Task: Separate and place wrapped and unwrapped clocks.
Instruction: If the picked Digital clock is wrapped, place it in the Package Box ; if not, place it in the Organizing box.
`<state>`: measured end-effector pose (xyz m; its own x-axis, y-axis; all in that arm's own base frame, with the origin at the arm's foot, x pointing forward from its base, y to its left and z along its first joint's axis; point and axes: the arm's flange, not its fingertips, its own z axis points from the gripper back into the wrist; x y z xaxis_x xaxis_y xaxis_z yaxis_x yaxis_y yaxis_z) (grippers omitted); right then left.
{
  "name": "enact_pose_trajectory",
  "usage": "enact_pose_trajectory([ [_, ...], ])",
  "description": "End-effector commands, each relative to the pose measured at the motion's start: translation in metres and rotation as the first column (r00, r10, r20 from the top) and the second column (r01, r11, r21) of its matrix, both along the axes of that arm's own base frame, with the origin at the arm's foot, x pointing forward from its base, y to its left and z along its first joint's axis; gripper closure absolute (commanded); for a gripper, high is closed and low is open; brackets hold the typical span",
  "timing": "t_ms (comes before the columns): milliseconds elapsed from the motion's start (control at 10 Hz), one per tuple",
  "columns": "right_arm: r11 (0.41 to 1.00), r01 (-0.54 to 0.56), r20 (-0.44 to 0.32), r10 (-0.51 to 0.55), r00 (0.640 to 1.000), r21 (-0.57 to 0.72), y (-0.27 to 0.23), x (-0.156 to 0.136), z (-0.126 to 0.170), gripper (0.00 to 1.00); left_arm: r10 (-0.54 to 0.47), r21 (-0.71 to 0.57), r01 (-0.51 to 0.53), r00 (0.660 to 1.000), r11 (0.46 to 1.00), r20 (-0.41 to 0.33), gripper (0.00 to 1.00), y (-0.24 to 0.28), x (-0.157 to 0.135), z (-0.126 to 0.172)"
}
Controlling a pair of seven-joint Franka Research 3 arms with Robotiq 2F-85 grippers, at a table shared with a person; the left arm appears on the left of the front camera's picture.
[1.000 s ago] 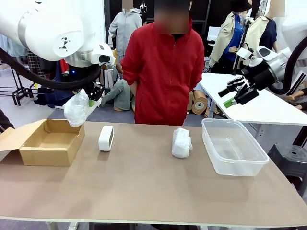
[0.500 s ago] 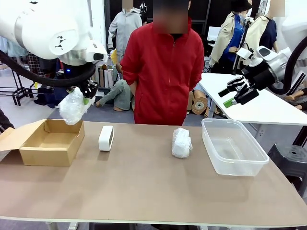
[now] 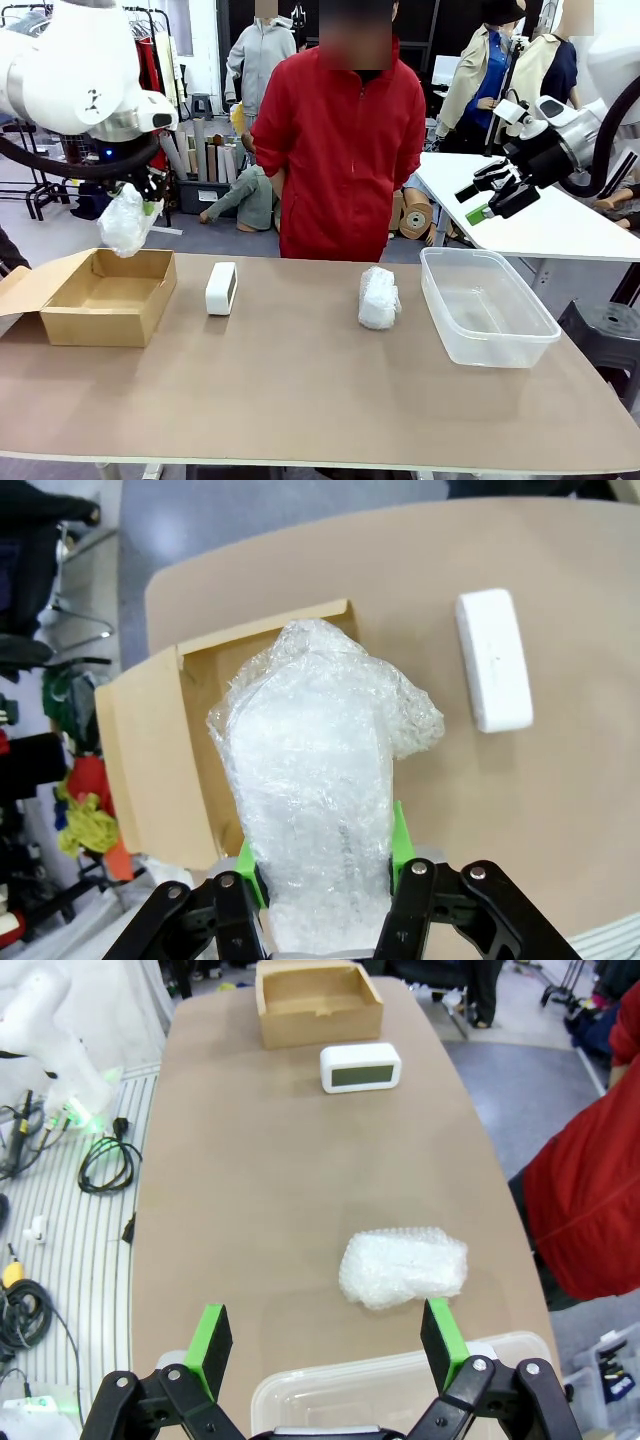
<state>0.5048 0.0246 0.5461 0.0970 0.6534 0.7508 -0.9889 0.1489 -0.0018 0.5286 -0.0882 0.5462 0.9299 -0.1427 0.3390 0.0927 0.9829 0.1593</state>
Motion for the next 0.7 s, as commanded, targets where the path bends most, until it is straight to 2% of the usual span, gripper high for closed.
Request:
enact_pose_trajectory([
  [0, 1.000, -0.001, 0.003, 0.001, 1.000, 0.002, 0.001, 0.000, 0.001, 0.00, 0.014, -0.056, -0.016, 0.999, 0.998, -0.029, 1.00, 0.013, 0.018, -0.014],
  [100, 1.000, -0.001, 0.003, 0.001, 1.000, 0.002, 0.001, 0.000, 0.001, 0.00, -0.003, -0.073, -0.001, 0.998, 0.997, -0.057, 1.00, 0.023, 0.023, -0.025],
  [600, 1.000, -0.001, 0.003, 0.001, 1.000, 0.002, 0.001, 0.000, 0.001, 0.00, 0.050, -0.092, -0.065, 0.986, 0.994, -0.156, 1.00, 0.050, 0.035, -0.070],
])
